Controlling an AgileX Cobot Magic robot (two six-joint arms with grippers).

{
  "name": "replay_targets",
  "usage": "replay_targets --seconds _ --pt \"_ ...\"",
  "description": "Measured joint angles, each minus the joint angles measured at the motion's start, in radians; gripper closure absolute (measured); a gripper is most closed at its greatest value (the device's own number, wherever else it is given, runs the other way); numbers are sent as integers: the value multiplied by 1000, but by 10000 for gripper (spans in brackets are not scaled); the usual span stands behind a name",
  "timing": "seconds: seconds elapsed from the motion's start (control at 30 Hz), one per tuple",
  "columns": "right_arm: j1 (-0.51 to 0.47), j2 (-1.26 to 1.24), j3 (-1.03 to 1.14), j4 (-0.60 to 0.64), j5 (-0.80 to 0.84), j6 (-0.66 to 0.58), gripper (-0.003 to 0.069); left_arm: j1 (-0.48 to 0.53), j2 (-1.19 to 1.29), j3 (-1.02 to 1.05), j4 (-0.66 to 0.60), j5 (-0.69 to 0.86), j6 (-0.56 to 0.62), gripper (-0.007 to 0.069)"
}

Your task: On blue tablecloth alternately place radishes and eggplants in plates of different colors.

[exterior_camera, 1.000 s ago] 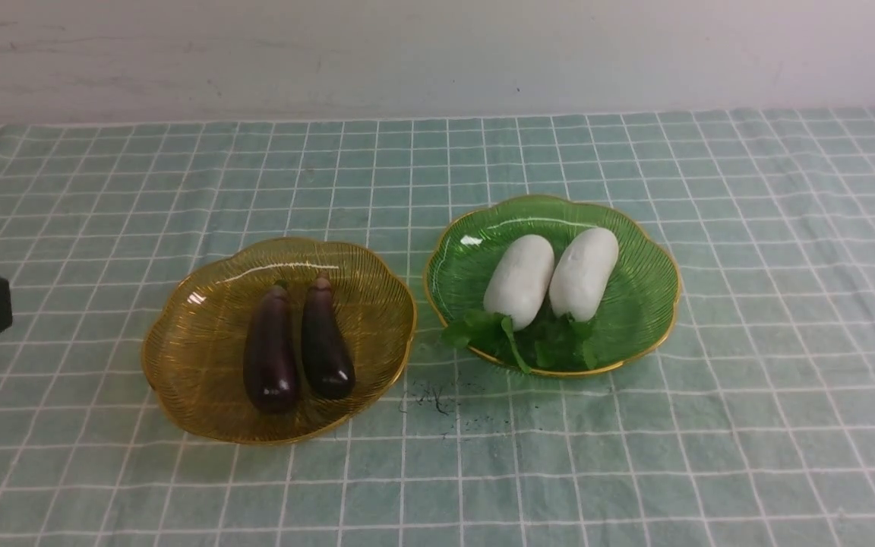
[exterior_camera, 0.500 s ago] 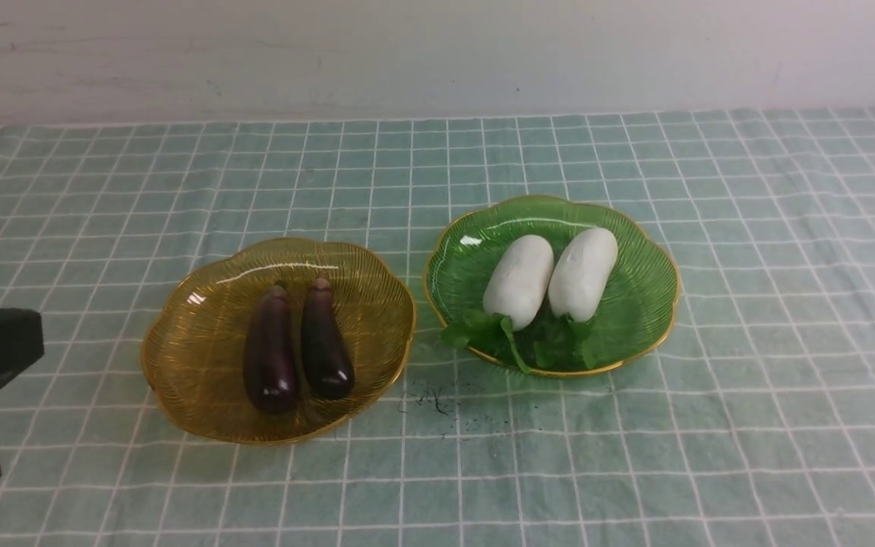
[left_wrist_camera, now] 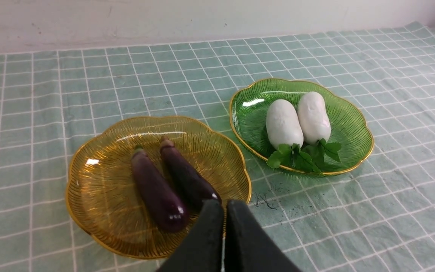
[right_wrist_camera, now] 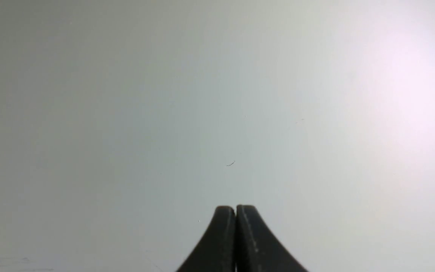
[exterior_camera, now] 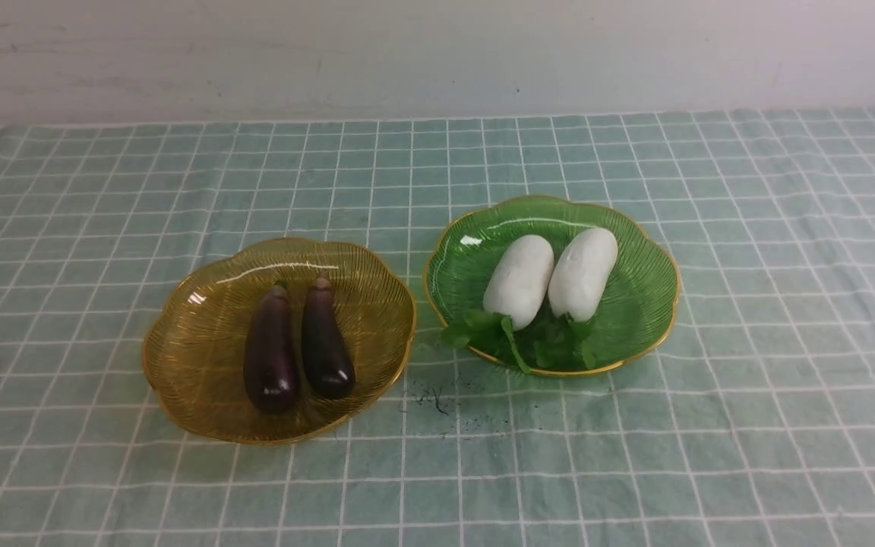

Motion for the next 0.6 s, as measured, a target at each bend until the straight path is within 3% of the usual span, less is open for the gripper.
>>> replay_targets --seconds 0.43,0.6 --pt "0 0 0 -4 1 0 673 4 -29 28 57 -26 13 632" --pt "0 0 0 -4 2 0 673 107 -180 241 53 -177 99 632"
